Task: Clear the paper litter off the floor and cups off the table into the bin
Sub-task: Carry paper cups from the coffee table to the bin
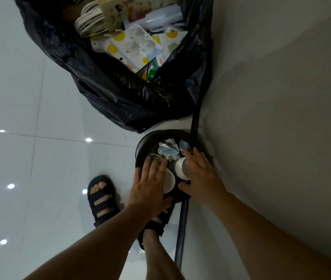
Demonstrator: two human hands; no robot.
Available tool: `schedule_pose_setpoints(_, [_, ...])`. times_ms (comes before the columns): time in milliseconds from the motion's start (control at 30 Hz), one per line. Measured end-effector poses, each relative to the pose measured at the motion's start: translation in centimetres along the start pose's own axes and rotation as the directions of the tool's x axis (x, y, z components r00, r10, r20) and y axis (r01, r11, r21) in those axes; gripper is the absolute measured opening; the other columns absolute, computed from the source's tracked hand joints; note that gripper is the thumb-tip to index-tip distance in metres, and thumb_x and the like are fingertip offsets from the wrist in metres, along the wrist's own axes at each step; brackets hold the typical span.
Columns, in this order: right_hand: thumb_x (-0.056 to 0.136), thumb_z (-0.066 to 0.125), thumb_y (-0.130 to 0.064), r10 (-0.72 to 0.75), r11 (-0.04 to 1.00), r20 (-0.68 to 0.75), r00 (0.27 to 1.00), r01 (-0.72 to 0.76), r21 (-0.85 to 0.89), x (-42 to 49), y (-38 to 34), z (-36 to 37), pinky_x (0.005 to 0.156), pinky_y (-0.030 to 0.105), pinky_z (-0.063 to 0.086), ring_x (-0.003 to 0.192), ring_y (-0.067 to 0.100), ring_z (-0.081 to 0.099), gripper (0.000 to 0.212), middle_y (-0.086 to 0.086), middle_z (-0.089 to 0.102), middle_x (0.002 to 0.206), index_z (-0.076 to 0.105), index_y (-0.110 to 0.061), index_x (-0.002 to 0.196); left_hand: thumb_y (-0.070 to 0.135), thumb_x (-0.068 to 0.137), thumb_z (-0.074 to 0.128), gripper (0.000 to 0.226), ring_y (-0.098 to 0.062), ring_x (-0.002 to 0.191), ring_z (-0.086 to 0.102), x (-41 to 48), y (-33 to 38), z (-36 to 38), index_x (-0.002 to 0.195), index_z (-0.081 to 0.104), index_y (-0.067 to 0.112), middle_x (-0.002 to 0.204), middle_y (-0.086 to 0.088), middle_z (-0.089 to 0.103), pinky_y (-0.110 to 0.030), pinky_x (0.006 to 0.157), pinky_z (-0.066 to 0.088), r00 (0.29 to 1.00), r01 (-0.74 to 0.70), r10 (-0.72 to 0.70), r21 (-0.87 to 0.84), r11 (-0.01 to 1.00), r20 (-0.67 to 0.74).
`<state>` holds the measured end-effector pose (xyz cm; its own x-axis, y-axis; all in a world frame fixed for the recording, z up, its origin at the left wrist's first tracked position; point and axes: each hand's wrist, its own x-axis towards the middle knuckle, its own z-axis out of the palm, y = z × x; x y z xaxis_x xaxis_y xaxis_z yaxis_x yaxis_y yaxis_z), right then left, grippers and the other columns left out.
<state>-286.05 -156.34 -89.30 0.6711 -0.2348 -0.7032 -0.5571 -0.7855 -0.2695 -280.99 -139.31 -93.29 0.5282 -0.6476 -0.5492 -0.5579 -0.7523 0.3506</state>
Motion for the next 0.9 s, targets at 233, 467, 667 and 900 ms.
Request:
schedule_pose_setpoints(233, [0.087, 0.065, -0.045, 0.03, 0.999, 0.006, 1.0, -0.03, 0.01, -3.3, -3.4, -5.0, 0.118, 0.042, 0.02, 0.149, 0.021, -0.011, 0.091, 0.0, -0.007, 0.164, 0.007, -0.03, 0.156, 0.07, 0.071, 0.061, 0.115, -0.03, 0.146, -0.012, -2.0, -0.6, -7.4, 0.151, -0.008, 0.022, 0.16, -0.005, -0.004, -0.055, 0.116, 0.002, 0.998, 0.058, -0.059, -0.018, 0.998, -0.028])
schedule_pose_setpoints(467, [0.088, 0.062, -0.051, 0.001, 1.0, -0.043, 0.999, -0.002, -0.024, -9.5, -11.0, -11.4, 0.118, 0.043, 0.023, 0.15, 0.02, -0.007, 0.089, -0.001, -0.003, 0.164, 0.008, -0.032, 0.156, 0.074, 0.075, 0.051, 0.105, -0.03, 0.147, -0.006, -7.6, -1.5, -18.7, 0.151, -0.002, 0.025, 0.161, -0.004, 0.002, -0.055, 0.117, 0.007, 0.989, 0.087, -0.088, -0.011, 0.996, -0.118])
schedule_pose_setpoints(667, [0.087, 0.06, -0.054, -0.036, 0.999, -0.08, 0.996, 0.037, 0.012, -17.3, -18.5, -15.0, 0.119, 0.041, 0.017, 0.15, 0.02, -0.004, 0.086, 0.0, -0.001, 0.164, 0.012, -0.032, 0.155, 0.076, 0.076, 0.045, 0.101, -0.031, 0.147, -0.004, -16.9, -3.2, -26.8, 0.151, -0.002, 0.027, 0.161, -0.004, 0.002, -0.057, 0.116, 0.009, 0.971, 0.152, -0.151, -0.013, 0.988, -0.184])
schedule_pose_setpoints(900, [0.088, 0.054, -0.058, -0.221, 0.971, -0.065, 0.973, 0.213, -0.104, -27.1, -26.0, -16.2, 0.118, 0.045, 0.021, 0.15, 0.02, -0.006, 0.084, -0.001, -0.002, 0.164, 0.011, -0.033, 0.156, 0.073, 0.08, 0.044, 0.095, -0.03, 0.147, -0.005, -30.7, -4.2, -32.4, 0.151, 0.0, 0.027, 0.161, -0.004, 0.002, -0.055, 0.117, 0.008, 0.897, 0.323, -0.337, -0.097, 0.941, -0.286])
